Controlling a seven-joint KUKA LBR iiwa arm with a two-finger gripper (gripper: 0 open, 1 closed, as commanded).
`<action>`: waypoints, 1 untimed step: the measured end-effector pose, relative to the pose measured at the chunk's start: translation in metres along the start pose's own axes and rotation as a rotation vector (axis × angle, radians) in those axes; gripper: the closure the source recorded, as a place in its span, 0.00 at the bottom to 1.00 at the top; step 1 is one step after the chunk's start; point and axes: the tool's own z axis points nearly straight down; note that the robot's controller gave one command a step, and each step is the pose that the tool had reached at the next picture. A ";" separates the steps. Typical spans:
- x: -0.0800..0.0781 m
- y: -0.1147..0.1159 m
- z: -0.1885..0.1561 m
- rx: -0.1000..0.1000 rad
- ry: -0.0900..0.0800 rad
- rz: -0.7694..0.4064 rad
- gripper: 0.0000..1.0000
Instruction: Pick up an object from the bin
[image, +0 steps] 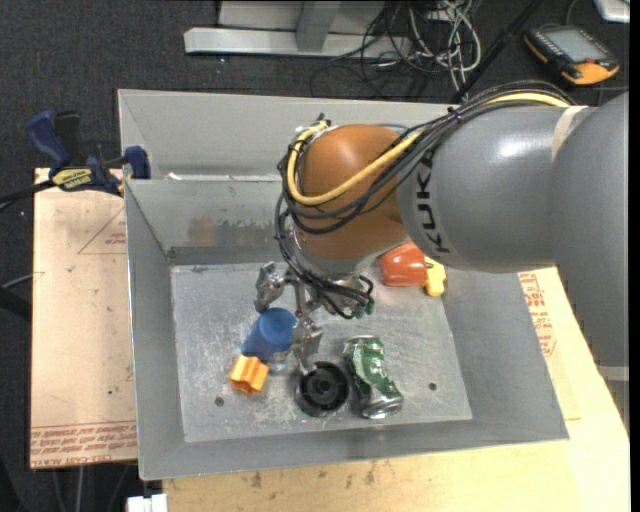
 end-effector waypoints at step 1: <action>-0.004 -0.006 0.035 -0.002 -0.001 -0.124 0.00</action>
Offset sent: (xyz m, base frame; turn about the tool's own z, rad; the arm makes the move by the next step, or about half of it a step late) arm -0.0038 0.0030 -0.0743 -0.4062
